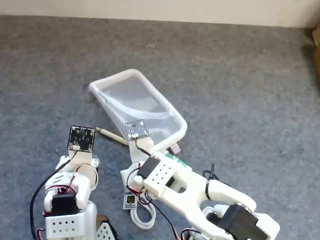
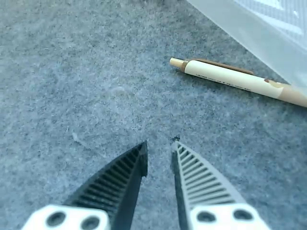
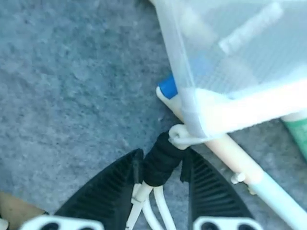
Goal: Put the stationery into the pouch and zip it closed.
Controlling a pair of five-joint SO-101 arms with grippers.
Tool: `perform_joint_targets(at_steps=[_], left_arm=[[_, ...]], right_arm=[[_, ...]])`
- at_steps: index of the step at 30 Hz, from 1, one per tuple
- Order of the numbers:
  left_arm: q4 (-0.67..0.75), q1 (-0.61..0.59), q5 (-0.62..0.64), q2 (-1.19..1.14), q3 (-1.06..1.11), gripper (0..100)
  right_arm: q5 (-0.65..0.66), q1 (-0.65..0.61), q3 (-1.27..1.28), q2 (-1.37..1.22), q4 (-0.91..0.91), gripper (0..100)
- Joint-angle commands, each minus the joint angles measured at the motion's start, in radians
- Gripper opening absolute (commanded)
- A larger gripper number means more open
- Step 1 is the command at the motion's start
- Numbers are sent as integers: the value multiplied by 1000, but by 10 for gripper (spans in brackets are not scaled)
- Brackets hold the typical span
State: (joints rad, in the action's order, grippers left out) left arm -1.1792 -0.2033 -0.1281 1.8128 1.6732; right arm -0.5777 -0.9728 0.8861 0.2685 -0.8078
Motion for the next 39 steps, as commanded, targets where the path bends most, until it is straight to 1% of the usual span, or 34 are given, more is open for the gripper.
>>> perform_joint_targets(at_steps=[1,2,6,14,17,22,27,32,34,36,39], left_arm=[[11,-12,9,13,22,99],[9,-12,9,13,22,98],[9,-12,8,13,22,98],[12,-12,8,13,22,101],[14,-12,8,13,22,102],[17,-12,8,13,19,103],[17,-10,14,13,-31,103],[17,-2,14,13,-87,104],[17,-2,15,13,-119,138],[12,-2,31,13,-148,204],[9,-2,150,13,-197,309]], right_arm=[[-2,41,-61,30,5,22],[2,53,-59,47,4,2],[98,61,-18,154,-42,5],[238,65,165,476,-42,5],[307,65,226,587,-42,5],[462,65,306,745,-42,5],[592,65,367,892,-39,5],[660,67,415,1035,-39,5],[697,67,437,1092,-39,5],[738,67,463,1150,-39,5],[795,67,498,1245,-39,5]])
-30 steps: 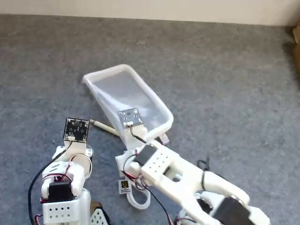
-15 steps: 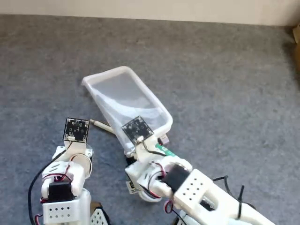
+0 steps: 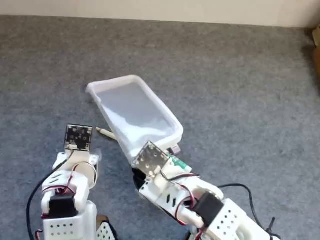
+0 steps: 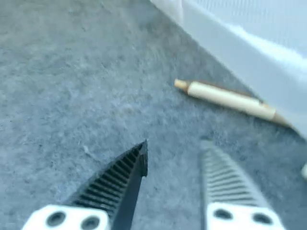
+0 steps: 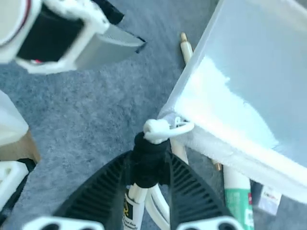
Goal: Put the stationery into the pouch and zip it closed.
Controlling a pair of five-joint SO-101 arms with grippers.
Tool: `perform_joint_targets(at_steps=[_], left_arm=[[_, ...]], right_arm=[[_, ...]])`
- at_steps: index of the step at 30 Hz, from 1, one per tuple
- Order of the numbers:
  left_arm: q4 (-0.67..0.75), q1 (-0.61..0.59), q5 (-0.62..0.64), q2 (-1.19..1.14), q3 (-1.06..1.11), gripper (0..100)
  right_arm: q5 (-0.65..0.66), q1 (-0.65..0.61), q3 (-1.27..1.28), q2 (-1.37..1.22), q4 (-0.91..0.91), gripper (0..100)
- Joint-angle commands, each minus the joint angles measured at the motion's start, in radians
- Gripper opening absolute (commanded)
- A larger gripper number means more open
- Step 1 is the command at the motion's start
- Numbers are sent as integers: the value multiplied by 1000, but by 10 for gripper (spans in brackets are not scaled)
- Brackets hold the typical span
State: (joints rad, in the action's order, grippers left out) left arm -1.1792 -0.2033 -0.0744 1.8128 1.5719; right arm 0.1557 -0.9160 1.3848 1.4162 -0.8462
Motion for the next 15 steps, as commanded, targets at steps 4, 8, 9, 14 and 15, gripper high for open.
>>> perform_joint_targets(at_steps=[4,8,9,14,15], left_arm=[[-23,48,124,13,-179,361],[-132,171,124,13,-265,361],[-144,193,124,13,-277,361],[-155,209,121,13,-303,365],[-158,209,121,13,-312,365]], right_arm=[[84,45,44,243,-1,5],[104,116,76,383,-1,5],[110,124,87,414,-1,5],[118,128,110,410,1,4],[118,128,110,412,1,4]])
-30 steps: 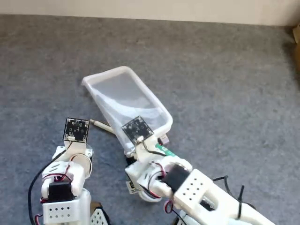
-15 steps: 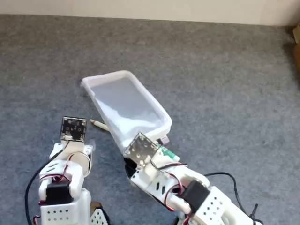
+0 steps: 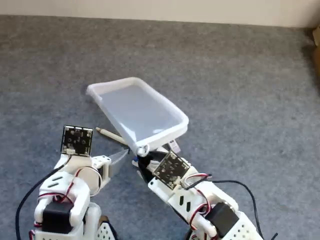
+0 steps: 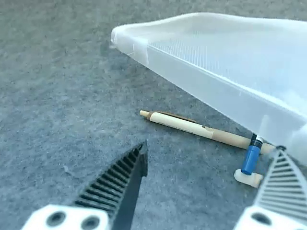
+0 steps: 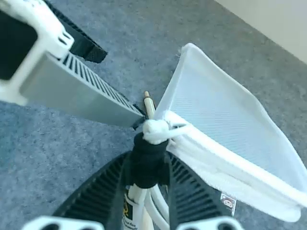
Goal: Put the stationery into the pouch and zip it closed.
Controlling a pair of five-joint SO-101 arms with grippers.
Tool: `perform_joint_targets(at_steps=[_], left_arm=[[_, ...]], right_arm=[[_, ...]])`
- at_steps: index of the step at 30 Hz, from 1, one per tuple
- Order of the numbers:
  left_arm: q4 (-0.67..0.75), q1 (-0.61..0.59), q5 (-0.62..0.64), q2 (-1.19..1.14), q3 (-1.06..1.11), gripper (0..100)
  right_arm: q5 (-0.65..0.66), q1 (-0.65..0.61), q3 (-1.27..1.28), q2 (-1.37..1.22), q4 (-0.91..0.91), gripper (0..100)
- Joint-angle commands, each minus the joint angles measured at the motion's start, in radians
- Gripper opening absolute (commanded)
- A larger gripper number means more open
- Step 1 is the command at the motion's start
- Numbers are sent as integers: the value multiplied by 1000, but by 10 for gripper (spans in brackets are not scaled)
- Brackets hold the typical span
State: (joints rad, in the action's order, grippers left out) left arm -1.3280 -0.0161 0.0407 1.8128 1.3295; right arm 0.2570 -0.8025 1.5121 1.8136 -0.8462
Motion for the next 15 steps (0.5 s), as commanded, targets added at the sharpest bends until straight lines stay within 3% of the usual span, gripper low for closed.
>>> perform_joint_targets(at_steps=[1,15], left_arm=[[-17,22,6,13,-81,365],[-55,157,2,15,-88,366]], right_arm=[[17,15,-16,15,1,4],[14,15,-16,13,1,4]])
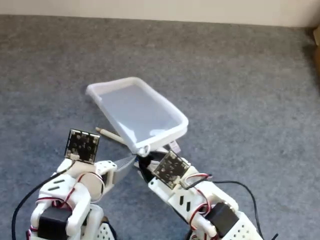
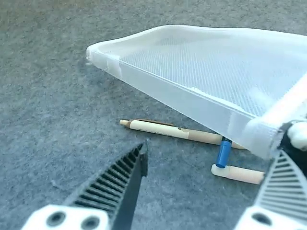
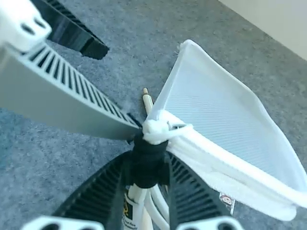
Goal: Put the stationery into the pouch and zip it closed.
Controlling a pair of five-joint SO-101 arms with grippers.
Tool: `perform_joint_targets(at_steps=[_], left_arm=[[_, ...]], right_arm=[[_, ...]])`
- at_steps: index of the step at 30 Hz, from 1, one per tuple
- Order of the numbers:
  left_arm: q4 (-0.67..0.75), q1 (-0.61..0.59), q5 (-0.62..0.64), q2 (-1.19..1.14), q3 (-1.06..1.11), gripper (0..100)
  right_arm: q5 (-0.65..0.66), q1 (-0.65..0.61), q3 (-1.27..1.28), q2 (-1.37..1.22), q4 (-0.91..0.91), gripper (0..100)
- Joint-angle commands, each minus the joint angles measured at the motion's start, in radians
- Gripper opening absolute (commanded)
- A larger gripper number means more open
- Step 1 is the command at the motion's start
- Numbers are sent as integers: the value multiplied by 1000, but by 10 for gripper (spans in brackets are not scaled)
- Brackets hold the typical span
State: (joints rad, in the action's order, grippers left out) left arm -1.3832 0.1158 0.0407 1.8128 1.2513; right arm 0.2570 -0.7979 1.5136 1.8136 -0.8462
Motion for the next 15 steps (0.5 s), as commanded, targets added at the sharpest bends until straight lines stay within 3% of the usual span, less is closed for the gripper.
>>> perform_joint_targets(at_steps=[1,15], left_arm=[[0,25,2,15,2,366],[94,-15,9,15,87,362]], right_arm=[[14,10,-18,13,1,4],[12,5,-18,5,-7,4]])
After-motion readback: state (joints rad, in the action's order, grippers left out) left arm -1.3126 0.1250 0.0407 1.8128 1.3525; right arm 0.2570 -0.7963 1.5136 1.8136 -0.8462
